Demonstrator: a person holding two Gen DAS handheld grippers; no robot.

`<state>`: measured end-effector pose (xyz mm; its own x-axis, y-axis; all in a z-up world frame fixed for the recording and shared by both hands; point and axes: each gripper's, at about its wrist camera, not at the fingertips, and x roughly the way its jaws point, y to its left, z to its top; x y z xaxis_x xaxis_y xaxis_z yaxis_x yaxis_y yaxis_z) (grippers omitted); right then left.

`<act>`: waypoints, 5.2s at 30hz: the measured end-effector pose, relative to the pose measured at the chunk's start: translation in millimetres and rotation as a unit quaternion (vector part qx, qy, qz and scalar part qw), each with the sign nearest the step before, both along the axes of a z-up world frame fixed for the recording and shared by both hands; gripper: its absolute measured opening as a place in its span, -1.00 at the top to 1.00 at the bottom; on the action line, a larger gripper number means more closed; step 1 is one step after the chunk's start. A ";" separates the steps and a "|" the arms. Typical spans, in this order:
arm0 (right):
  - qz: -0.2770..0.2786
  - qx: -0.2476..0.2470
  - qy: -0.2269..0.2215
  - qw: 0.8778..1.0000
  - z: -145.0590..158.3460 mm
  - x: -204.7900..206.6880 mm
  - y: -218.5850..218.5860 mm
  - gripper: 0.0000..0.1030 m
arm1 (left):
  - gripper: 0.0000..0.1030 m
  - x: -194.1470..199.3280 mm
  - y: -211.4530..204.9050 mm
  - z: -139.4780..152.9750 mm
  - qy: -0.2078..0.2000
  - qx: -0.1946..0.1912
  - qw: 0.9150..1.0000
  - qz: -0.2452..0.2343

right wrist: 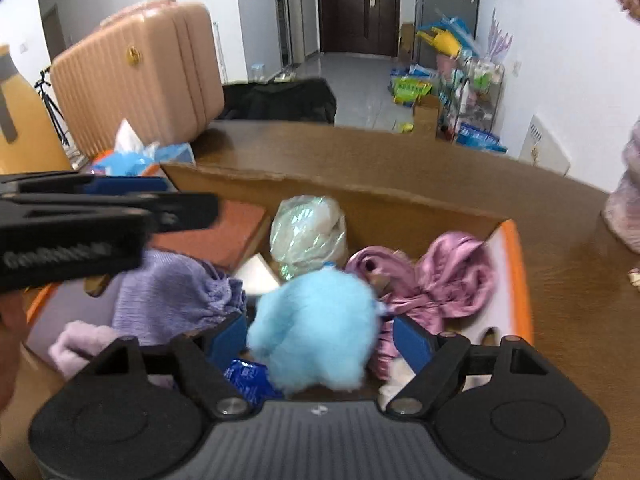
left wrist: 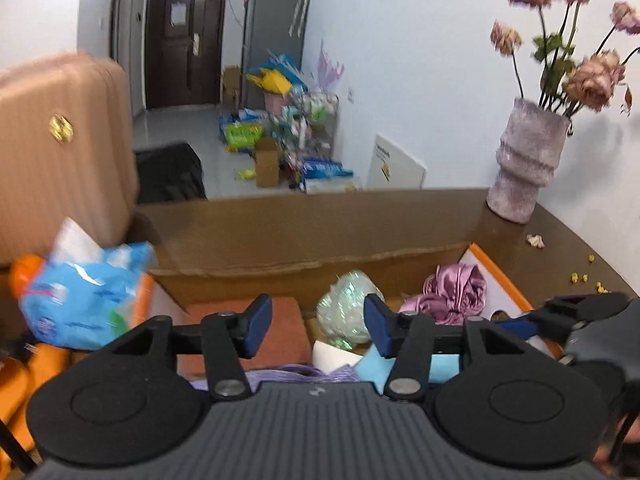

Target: Organize soft objects

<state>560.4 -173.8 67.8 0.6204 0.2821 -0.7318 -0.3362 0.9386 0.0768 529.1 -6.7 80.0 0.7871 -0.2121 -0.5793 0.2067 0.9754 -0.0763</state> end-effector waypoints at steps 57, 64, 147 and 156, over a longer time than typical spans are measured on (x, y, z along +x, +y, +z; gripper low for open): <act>-0.097 0.048 -0.328 0.938 -57.5 -544.7 -65.6 -1.00 | -1.00 -527.1 36.4 -59.5 -0.220 0.089 0.965 0.109; -0.112 0.118 -0.309 0.937 -58.1 -540.8 -68.3 -1.00 | -1.00 -526.1 36.3 -53.4 -0.220 0.059 0.967 0.113; -0.110 0.102 -0.317 0.936 -57.3 -541.8 -64.4 -1.00 | -1.00 -523.1 39.9 -51.6 -0.210 0.035 0.971 0.108; -0.109 0.103 -0.321 0.935 -57.2 -543.2 -64.8 -1.00 | -1.00 -527.4 38.9 -50.9 -0.222 0.030 0.969 0.105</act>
<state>17.2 -238.6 10.6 0.9724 0.1916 -0.1328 -0.1775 0.9778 0.1114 1.7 32.2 29.1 0.9836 0.0024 -0.1803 0.0035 0.9995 0.0328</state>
